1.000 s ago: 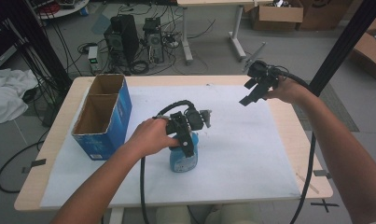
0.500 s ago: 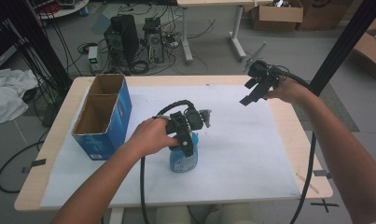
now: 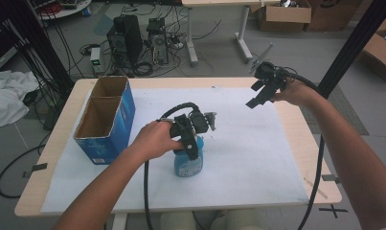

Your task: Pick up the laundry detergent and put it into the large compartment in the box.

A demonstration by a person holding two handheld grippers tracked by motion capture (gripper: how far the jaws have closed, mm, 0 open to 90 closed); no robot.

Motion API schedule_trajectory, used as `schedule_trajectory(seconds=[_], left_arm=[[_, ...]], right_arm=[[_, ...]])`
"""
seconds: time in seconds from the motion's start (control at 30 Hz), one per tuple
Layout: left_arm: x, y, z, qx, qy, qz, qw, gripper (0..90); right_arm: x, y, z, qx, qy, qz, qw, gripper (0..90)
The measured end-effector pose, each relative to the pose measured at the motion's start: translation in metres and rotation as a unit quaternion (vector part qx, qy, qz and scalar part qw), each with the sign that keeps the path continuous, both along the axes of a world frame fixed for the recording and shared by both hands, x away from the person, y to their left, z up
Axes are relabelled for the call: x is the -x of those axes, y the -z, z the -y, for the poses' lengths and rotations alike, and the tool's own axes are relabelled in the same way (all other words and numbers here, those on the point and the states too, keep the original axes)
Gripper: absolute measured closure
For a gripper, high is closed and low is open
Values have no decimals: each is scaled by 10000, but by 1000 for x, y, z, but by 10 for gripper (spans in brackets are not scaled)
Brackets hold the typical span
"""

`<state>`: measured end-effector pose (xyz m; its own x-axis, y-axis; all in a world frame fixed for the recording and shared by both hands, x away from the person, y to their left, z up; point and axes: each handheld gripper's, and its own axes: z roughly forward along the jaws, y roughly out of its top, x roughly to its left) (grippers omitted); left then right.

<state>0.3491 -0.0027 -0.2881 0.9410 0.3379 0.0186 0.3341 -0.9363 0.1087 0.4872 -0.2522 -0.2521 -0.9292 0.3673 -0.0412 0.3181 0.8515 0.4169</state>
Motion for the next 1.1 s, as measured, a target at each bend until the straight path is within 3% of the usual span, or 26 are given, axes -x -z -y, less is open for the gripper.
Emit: schedule_trajectory(seconds=[1.1], left_arm=[[2, -2, 0, 65, 92, -21, 9999, 373]], right_arm=[[1, 0, -1, 6, -8, -11, 10000, 171]])
